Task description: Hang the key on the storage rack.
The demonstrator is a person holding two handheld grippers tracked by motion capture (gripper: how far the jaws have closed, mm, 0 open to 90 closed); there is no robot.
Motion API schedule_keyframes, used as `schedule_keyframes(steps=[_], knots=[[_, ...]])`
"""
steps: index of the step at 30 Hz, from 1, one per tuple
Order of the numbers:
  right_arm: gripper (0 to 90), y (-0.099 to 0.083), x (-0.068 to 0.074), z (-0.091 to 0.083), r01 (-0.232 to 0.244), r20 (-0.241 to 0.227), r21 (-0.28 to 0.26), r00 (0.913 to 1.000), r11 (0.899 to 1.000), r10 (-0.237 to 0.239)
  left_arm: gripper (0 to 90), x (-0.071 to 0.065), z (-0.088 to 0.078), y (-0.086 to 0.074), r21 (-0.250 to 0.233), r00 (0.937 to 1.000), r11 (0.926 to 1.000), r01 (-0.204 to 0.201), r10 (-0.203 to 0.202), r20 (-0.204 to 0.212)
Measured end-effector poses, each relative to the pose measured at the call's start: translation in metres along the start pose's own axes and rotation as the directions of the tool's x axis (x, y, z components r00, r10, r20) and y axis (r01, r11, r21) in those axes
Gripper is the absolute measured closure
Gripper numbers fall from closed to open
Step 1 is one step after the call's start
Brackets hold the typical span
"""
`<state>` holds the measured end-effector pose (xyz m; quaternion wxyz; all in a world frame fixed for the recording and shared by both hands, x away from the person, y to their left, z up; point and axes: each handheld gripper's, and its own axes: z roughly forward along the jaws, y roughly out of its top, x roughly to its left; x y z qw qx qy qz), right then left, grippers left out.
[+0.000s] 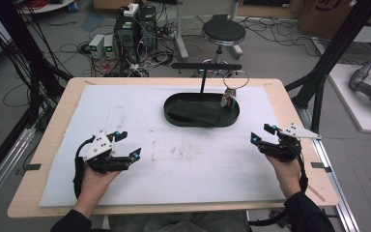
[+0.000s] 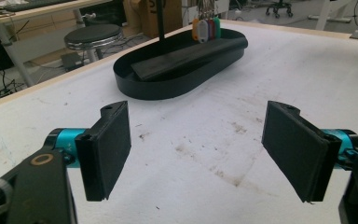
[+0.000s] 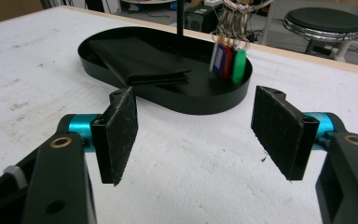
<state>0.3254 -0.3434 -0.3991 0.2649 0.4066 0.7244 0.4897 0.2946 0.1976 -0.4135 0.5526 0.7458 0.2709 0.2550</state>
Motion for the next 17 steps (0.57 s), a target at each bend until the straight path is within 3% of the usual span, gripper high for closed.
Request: schedule_keyframes(steps=[17], knots=[[31.0, -0.0015, -0.0023, 0.0031, -0.006, 0.0, 0.015, 1.0, 1.0, 0.006, 23.7, 0.0003, 0.0009, 0.0003, 0.005, 1.0, 1.0, -0.001, 0.001, -0.009]])
